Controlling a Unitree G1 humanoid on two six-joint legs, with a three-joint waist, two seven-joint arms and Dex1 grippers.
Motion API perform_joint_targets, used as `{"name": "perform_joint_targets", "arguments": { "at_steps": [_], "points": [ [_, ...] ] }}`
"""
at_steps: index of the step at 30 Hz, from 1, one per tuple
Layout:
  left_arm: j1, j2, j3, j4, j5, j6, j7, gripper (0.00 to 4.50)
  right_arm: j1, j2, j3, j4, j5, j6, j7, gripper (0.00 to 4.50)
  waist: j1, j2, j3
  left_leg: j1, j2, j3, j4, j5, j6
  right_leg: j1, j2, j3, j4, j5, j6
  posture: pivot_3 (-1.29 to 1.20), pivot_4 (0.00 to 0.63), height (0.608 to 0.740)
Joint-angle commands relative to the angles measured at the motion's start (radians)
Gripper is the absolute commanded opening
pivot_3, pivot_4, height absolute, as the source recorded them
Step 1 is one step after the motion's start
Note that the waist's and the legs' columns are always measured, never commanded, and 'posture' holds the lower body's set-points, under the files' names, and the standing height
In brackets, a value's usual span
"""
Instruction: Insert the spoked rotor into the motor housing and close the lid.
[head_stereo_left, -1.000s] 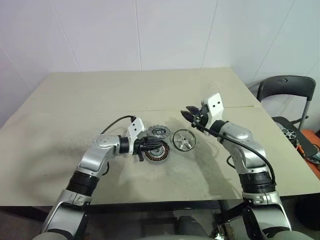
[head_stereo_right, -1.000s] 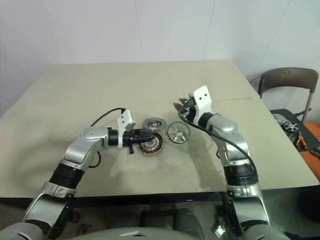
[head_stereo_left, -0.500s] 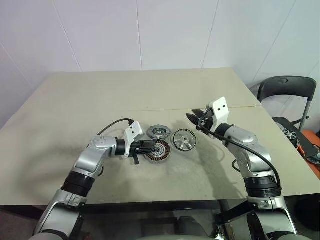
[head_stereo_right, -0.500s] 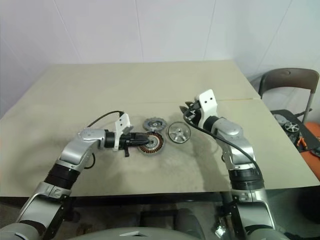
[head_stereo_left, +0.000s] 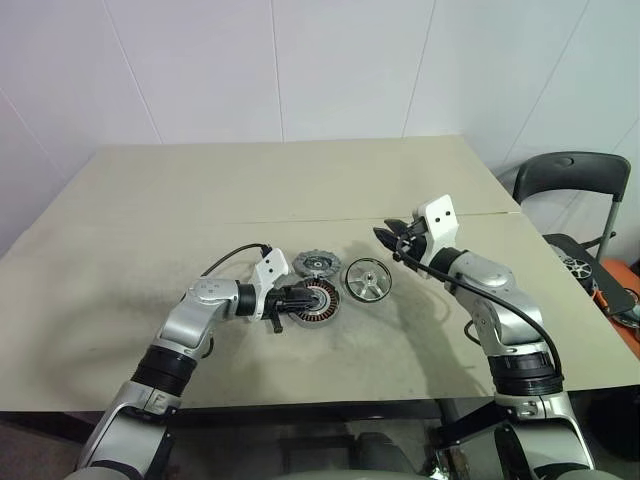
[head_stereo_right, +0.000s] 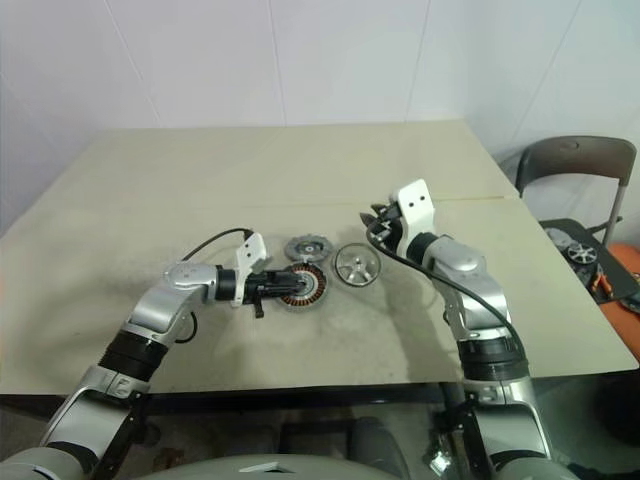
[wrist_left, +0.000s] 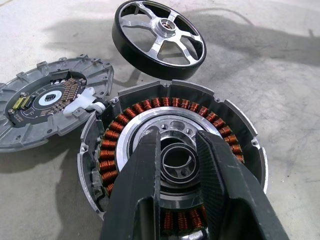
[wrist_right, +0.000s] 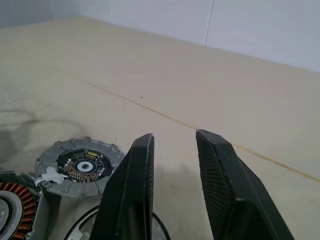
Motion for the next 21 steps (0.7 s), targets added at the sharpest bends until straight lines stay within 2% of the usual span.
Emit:
{"name": "perform_joint_targets", "arguments": {
  "at_steps": [1,9,21],
  "points": [
    [-0.007,-0.004,-0.004,0.010,0.017,-0.020,0.017,0.74,-0.009,-0.007,-0.005,-0.046,0.000,-0.017,-0.004,1.40,0.000,0.000,0.000,0.000,0.000,0.000,0.000,0.000,0.000,0.000,0.000,0.000,0.000,0.000,0.000,0.00,0.000,0.740],
    [-0.037,-0.033,0.007,0.075,0.051,-0.085,0.091,0.74,0.000,-0.006,0.005,-0.051,-0.004,-0.018,-0.003,1.40,0.000,0.000,0.000,0.001,0.000,0.000,0.005,0.000,0.000,0.004,0.000,0.000,0.000,0.000,0.000,0.00,0.000,0.740],
    [0.009,-0.010,-0.014,-0.010,0.004,-0.014,-0.001,0.74,0.006,-0.012,0.008,-0.061,-0.006,-0.014,-0.001,1.40,-0.001,0.000,0.000,0.001,0.000,-0.001,0.011,0.000,0.000,0.007,0.000,0.000,0.000,0.000,-0.001,0.00,0.000,0.740]
  ]
}}
